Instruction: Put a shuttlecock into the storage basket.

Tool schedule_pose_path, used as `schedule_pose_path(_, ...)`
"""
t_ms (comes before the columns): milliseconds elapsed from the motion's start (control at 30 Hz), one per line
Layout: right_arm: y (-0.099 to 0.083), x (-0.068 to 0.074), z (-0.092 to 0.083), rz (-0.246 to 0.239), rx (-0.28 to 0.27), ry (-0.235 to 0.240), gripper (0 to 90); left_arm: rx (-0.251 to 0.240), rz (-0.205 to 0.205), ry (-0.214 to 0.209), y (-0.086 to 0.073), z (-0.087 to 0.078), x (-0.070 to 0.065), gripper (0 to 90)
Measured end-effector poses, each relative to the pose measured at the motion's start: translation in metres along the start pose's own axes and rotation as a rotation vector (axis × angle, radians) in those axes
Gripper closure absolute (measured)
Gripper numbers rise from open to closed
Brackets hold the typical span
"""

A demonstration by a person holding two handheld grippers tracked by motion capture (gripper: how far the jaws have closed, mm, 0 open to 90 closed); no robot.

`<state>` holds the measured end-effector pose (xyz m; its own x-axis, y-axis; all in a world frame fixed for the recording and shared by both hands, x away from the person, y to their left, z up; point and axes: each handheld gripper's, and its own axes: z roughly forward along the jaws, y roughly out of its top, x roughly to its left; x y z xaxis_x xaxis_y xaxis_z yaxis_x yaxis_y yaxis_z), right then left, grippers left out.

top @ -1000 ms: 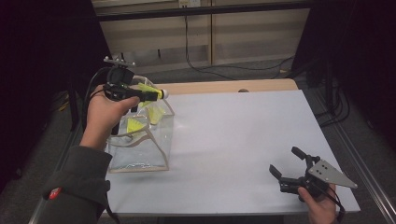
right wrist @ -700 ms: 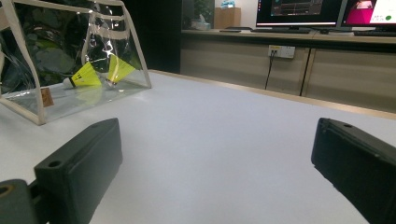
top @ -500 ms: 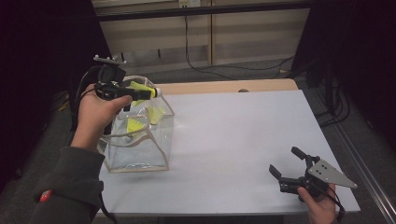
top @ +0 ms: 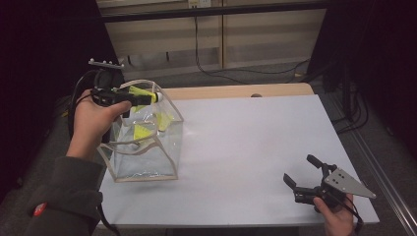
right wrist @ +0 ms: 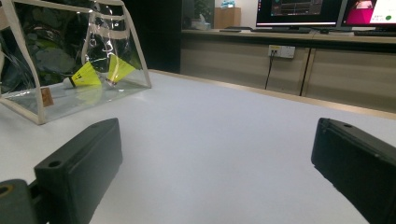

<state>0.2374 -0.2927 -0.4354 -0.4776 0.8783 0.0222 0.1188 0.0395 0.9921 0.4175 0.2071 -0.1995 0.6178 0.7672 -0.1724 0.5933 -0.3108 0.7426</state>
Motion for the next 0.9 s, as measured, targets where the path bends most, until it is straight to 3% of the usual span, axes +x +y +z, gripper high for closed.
schedule_pose_path(900,0.000,0.001,0.001,-0.002,0.003,0.003,1.8,0.002,-0.028,0.040,-0.014,-0.008,0.017,86.8)
